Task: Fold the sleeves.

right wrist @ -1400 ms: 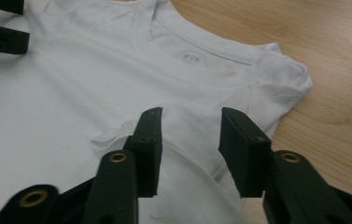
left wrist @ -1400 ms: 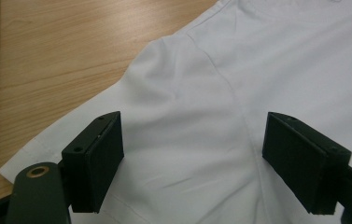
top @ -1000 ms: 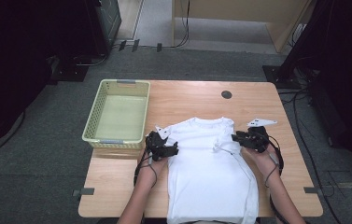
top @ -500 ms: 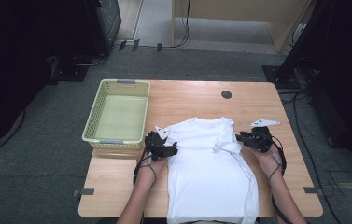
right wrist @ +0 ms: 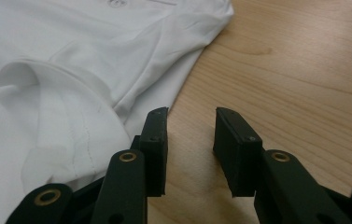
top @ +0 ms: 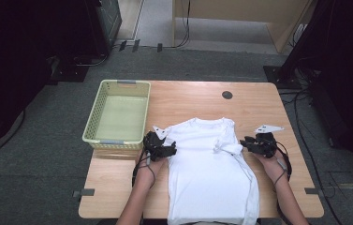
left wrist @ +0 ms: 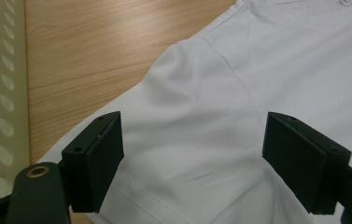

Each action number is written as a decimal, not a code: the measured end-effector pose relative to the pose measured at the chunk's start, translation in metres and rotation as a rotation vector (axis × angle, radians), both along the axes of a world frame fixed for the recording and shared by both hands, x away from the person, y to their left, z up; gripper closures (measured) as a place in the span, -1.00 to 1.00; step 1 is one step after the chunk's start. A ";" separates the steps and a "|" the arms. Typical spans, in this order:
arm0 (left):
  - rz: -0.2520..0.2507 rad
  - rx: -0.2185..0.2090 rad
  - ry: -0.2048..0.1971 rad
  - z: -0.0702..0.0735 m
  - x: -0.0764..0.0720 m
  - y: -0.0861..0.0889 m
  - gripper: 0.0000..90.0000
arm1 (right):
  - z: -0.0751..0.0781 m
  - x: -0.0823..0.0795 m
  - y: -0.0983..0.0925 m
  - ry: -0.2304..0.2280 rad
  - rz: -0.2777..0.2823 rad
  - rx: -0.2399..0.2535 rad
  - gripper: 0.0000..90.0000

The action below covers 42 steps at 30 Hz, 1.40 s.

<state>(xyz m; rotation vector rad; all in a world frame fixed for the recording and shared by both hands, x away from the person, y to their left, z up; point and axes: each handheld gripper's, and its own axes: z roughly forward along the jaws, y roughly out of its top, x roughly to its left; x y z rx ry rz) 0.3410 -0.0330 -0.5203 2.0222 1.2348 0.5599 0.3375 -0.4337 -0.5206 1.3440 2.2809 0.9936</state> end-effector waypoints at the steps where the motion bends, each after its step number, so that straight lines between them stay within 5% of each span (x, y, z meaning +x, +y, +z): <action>1: -0.002 0.003 0.002 0.000 0.000 0.000 -0.54 | 0.000 -0.001 0.002 -0.001 0.008 -0.006 0.46; 11: -0.005 0.011 0.010 -0.002 0.000 -0.001 -0.54 | -0.001 -0.005 0.015 0.004 0.060 0.012 0.30; 20: -0.006 0.014 0.010 -0.003 0.000 -0.001 -0.54 | -0.002 -0.007 0.027 0.003 0.082 0.038 -0.12; 42: 0.006 0.007 0.005 -0.001 0.000 0.002 -0.54 | -0.005 -0.008 0.050 -0.001 0.126 0.063 -0.37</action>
